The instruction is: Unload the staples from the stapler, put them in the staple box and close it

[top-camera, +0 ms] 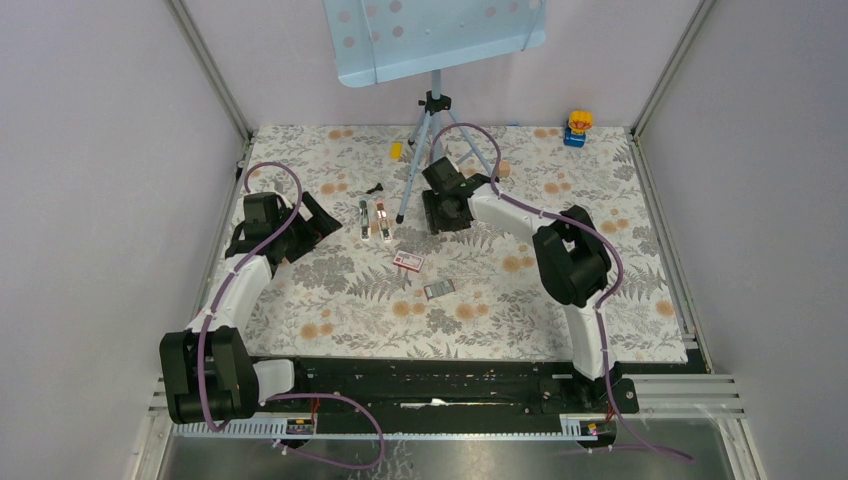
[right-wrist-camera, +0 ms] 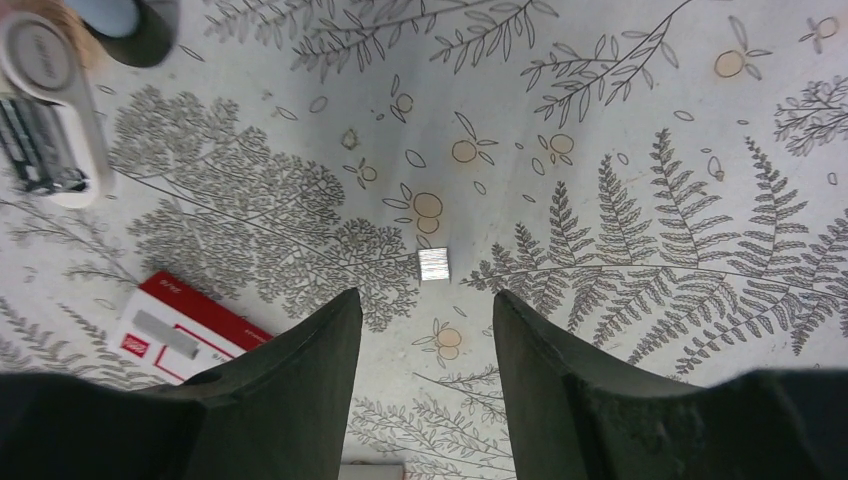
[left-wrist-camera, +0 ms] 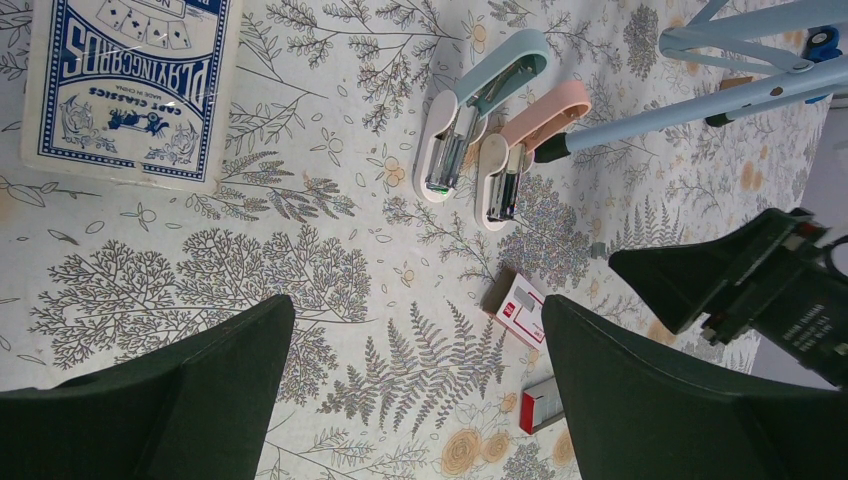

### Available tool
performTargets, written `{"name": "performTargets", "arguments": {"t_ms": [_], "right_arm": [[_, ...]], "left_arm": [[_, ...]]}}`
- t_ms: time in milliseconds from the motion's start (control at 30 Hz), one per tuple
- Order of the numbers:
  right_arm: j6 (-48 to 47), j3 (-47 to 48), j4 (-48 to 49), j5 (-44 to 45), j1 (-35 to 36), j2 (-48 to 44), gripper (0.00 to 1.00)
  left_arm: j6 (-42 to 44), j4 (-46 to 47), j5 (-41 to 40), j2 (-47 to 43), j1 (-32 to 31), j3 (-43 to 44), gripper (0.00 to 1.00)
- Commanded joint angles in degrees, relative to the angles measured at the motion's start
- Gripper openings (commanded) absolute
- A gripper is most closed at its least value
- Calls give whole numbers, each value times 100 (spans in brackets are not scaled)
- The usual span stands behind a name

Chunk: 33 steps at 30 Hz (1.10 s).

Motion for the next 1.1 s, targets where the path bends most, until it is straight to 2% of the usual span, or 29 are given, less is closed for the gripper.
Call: {"name": "performTargets", "arguments": {"t_ms": [0,500,967,1067], "right_arm": [[-258,343,-323,-9,-23,234,57],[-301,565,-558,-21,-17,705,38],[-357,593,-538,-13,-23,802,29],[-368,615,-531,-13,-29,826,30]], "left_arm": [[30,272,87,-6,41,23,99],[25,280,115,-30,57,15,99],[21,276,142,-5,89,13,99],[21,281,141,-4,89,16,99]]}}
